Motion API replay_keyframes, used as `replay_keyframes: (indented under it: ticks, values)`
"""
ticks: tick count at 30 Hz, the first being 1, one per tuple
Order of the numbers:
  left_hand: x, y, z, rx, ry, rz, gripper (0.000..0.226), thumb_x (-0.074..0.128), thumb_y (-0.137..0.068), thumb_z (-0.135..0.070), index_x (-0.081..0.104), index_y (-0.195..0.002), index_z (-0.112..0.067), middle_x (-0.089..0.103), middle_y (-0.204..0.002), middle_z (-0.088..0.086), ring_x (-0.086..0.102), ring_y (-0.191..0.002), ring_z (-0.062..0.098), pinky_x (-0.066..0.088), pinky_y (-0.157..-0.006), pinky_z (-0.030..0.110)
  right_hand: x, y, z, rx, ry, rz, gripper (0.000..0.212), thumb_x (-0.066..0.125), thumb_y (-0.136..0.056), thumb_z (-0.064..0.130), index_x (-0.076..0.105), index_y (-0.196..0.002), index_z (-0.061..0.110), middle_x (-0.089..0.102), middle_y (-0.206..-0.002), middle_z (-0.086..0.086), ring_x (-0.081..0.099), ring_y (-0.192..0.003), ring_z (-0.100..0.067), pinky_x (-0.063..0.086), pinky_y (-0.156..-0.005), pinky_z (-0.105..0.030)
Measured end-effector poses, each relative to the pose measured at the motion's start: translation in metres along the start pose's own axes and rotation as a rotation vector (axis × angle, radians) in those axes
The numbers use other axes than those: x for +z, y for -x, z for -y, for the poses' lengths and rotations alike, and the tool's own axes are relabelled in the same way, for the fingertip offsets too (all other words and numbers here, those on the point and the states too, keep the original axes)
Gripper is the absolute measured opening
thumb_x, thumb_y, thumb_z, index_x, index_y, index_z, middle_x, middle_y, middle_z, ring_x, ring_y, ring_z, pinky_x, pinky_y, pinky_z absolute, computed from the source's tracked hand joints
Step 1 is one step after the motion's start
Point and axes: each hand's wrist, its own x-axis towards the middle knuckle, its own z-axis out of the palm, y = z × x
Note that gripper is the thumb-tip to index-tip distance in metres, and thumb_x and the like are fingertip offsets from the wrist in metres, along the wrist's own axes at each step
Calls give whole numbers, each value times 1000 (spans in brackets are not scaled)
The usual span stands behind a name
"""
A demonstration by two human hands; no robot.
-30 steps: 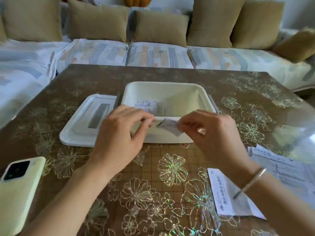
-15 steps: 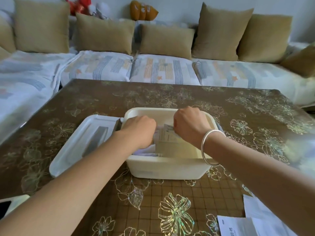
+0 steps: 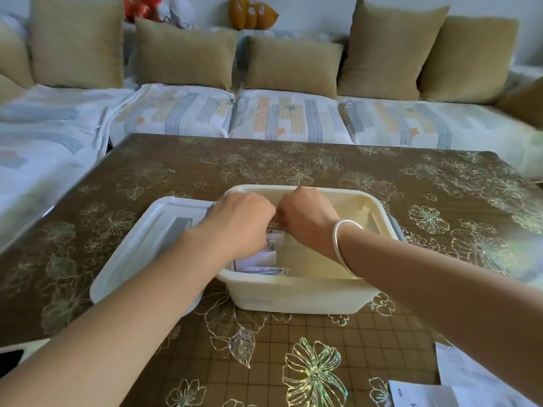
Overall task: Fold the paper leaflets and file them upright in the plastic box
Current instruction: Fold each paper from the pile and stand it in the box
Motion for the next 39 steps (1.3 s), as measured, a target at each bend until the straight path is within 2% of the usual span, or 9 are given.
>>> replay_keyframes:
  ticks: [3, 5, 16, 19, 22, 28, 31, 34, 39]
  values:
    - [-12, 10, 16, 0, 145, -165, 40, 46, -89, 0, 68, -110, -27, 67, -115, -5, 60, -109, 20, 40, -97, 37, 4, -4, 1, -54, -60, 35, 22, 53, -85, 6, 72, -91, 16, 69, -92, -11, 64, -88, -33, 40, -62, -27]
    - [-17, 19, 26, -18, 226, -231, 43, 45, -90, 0, 68, -115, -26, 67, -117, -7, 59, -111, 17, 39, -101, 38, 7, -6, 3, -90, -88, 65, 23, 52, -82, 4, 70, -86, 19, 69, -90, -8, 64, -86, -32, 38, -61, -27]
    - [-4, 49, 27, -15, 384, -406, 39, 46, -91, 1, 73, -99, -27, 62, -88, -15, 50, -86, 11, 34, -75, 28, -2, 8, 4, -139, -1, 21, 32, 46, -94, 18, 62, -114, 37, 66, -113, 1, 62, -98, -26, 41, -72, -28]
    - [-5, 57, 12, -6, 423, -470, 36, 49, -90, 1, 74, -97, -24, 66, -92, -13, 55, -89, 10, 37, -75, 23, -28, 28, -7, -16, -149, -84, 29, 49, -92, 22, 64, -112, 36, 69, -104, 1, 64, -95, -25, 45, -74, -27]
    - [-6, 68, -16, 38, 513, -522, 33, 52, -89, 0, 74, -93, -23, 63, -88, -19, 56, -87, 2, 38, -73, 8, -51, 76, -17, 31, -438, -266, 20, 60, -87, 19, 70, -99, 31, 71, -84, 10, 68, -73, -12, 54, -76, -31]
    - [12, 97, -88, 158, 658, -553, 26, 57, -89, -2, 73, -94, -21, 66, -91, -15, 59, -88, 2, 48, -77, 18, -40, 214, -44, 210, -766, -394, 17, 63, -87, 11, 68, -92, 27, 69, -73, 13, 64, -55, -2, 55, -57, -20]
    - [39, 118, -125, 205, 742, -438, 24, 55, -90, -6, 72, -95, -23, 68, -90, -15, 61, -82, 2, 53, -72, 26, 0, 264, -67, 362, -673, -280, 9, 66, -83, 22, 69, -84, 30, 68, -71, 16, 63, -63, -2, 53, -61, -20]
    - [73, 136, -158, 226, 753, -270, 25, 53, -92, -10, 72, -98, -27, 67, -94, -17, 60, -87, -1, 51, -77, 25, 25, 285, -87, 360, -446, 6, 9, 69, -84, 29, 65, -92, 32, 67, -93, 15, 56, -74, 3, 48, -69, -20]
    - [105, 156, -185, 221, 772, -106, 26, 51, -95, -15, 70, -108, -28, 64, -111, -20, 56, -106, -2, 48, -91, 23, 24, 279, -84, 217, -266, 326, 46, 67, -80, 45, 53, -119, 24, 53, -109, 10, 46, -83, -2, 41, -76, -11]
